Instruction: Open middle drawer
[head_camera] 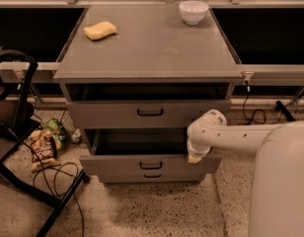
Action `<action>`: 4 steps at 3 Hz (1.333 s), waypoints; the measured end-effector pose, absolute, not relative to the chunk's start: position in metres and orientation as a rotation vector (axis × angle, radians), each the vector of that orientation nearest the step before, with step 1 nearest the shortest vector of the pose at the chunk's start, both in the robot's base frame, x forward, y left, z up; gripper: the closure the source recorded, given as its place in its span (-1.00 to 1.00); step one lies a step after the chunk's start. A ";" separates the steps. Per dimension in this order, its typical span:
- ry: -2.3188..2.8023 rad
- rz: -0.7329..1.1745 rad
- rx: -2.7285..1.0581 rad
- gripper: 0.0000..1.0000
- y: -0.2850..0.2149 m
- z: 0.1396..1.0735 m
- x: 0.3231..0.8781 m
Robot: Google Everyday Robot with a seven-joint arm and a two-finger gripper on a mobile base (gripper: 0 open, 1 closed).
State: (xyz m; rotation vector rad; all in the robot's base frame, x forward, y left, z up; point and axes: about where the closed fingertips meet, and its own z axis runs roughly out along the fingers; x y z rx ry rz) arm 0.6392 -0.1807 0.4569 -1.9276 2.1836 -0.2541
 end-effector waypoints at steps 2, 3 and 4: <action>2.245 -0.213 -1.936 1.00 -0.188 0.453 0.607; 2.275 -0.184 -1.949 1.00 -0.191 0.450 0.590; 2.287 -0.172 -1.953 1.00 -0.193 0.451 0.582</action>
Offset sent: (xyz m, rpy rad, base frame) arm -0.3114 -0.0712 -0.0359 -0.0527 0.5440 -0.1605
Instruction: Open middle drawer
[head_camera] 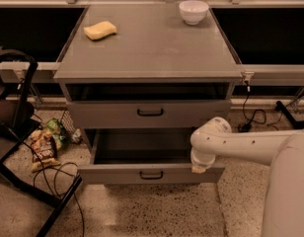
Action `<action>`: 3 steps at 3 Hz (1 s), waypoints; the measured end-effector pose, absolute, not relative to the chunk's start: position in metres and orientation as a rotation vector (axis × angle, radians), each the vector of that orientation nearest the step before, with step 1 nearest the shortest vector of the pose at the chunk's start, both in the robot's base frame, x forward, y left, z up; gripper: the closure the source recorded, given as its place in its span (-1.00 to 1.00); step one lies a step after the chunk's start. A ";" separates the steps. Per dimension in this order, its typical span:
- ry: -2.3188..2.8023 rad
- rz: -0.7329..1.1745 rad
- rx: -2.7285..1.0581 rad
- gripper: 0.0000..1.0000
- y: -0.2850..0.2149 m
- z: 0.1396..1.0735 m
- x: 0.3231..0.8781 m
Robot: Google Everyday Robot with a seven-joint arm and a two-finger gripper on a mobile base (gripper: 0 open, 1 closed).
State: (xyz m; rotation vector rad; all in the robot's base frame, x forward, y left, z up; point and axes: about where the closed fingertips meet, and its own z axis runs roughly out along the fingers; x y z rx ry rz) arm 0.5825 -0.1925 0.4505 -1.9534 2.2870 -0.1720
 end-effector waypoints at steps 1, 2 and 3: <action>2.307 -0.152 -1.960 1.00 -0.193 0.450 0.572; 2.339 -0.118 -1.970 1.00 -0.196 0.449 0.554; 2.339 -0.118 -1.970 0.92 -0.196 0.449 0.554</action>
Offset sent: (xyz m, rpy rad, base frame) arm -0.3155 -0.0810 -0.0121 -0.0153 0.6176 -0.1458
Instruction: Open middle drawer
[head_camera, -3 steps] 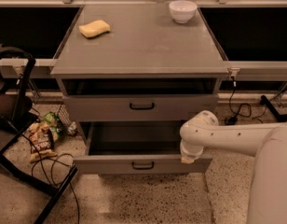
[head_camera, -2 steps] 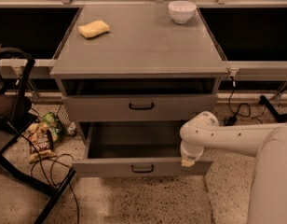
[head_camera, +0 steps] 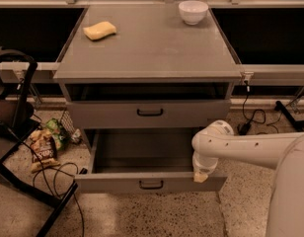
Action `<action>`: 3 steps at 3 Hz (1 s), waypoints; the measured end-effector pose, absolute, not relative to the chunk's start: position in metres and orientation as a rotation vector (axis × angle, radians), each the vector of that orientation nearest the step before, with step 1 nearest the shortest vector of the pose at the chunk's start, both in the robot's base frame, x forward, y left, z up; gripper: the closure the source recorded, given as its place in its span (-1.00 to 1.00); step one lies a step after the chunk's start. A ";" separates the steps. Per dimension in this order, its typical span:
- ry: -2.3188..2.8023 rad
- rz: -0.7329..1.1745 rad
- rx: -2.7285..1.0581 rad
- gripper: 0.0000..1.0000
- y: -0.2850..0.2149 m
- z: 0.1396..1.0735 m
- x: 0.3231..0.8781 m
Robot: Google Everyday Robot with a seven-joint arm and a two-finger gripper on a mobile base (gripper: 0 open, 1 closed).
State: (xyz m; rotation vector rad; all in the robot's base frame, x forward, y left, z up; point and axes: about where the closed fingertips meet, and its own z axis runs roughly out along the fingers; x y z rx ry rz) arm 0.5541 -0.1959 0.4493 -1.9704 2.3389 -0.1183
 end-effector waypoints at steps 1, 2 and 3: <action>2.339 -0.118 -1.970 0.46 -0.196 0.449 0.554; 2.339 -0.118 -1.970 0.01 -0.196 0.449 0.554; 2.339 -0.118 -1.971 -0.47 -0.196 0.449 0.554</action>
Offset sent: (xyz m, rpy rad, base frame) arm 0.0000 0.0000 0.0000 0.0000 0.0000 0.0000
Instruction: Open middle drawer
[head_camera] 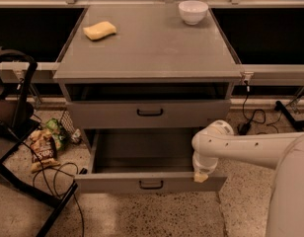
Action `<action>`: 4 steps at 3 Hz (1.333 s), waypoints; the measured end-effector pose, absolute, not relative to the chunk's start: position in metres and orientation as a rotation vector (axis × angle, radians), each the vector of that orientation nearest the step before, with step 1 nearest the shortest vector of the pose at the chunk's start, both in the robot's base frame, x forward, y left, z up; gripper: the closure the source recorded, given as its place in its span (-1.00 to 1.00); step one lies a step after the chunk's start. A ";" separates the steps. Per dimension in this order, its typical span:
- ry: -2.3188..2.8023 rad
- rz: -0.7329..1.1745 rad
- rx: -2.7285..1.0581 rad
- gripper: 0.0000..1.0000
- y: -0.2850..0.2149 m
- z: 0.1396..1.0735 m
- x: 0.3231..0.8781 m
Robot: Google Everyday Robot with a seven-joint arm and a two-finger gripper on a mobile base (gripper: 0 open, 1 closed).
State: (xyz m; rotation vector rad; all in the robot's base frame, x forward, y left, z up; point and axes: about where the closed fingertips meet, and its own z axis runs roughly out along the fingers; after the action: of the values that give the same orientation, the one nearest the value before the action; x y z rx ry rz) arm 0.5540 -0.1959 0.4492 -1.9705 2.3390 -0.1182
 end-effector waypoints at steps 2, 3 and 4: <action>2.339 -0.117 -1.971 -1.00 -0.196 0.449 0.554; 2.349 -0.097 -1.982 -1.00 -0.198 0.444 0.549; 2.431 -0.052 -1.990 -0.67 -0.207 0.445 0.508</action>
Offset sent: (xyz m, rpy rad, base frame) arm 0.0000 0.0000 0.0000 0.0000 0.0000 0.0000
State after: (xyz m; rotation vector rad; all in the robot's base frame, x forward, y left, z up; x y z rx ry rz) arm 0.5083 -0.2066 0.4449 -1.9902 2.4306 -0.0518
